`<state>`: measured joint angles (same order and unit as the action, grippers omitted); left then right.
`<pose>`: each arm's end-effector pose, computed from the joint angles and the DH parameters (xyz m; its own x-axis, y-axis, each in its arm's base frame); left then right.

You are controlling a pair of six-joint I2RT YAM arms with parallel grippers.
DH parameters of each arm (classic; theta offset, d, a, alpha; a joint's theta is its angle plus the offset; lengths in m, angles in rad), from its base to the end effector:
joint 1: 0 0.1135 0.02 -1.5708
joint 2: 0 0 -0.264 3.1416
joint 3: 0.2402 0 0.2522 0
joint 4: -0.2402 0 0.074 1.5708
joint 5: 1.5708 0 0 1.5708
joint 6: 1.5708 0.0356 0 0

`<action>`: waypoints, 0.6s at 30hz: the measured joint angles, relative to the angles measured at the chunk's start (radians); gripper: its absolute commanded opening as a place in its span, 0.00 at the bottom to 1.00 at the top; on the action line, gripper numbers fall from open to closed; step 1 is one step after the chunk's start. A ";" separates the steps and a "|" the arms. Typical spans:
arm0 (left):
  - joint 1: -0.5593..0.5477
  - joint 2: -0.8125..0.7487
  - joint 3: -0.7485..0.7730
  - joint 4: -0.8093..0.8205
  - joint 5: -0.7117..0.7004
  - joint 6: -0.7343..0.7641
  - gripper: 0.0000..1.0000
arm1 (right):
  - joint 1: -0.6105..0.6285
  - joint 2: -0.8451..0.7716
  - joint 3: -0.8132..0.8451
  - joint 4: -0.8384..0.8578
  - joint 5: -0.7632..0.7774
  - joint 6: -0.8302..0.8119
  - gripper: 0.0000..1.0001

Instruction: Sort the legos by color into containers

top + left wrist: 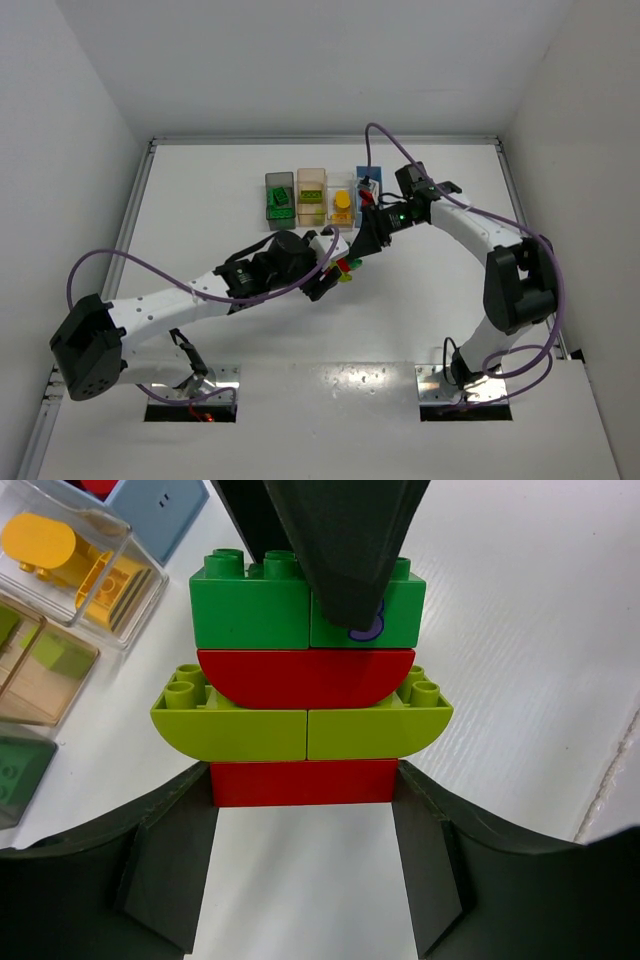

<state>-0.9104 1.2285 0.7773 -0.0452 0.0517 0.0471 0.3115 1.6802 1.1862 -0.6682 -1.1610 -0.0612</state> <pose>0.1668 -0.2178 0.2572 -0.2534 0.4029 -0.8795 0.8294 0.5584 0.0168 0.3022 0.1316 0.2317 -0.8432 -0.2971 -0.4481 -0.5215 0.2499 0.8158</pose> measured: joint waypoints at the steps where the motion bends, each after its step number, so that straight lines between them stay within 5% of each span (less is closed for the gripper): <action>1: 0.000 0.001 0.000 0.000 0.000 0.000 0.47 | 0.001 0.000 0.000 0.000 0.006 -0.002 0.44; 8: 0.000 0.002 0.000 -0.014 -0.004 -0.003 0.46 | -0.002 0.000 0.000 0.002 0.032 -0.007 0.02; 18: 0.000 0.002 0.000 0.002 -0.026 -0.006 0.43 | -0.042 -0.005 0.019 0.001 0.032 -0.015 0.00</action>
<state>-0.9104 1.2308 0.7769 -0.0429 0.0261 0.0406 0.2695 1.6749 1.2053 -0.6670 -1.1294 -0.0761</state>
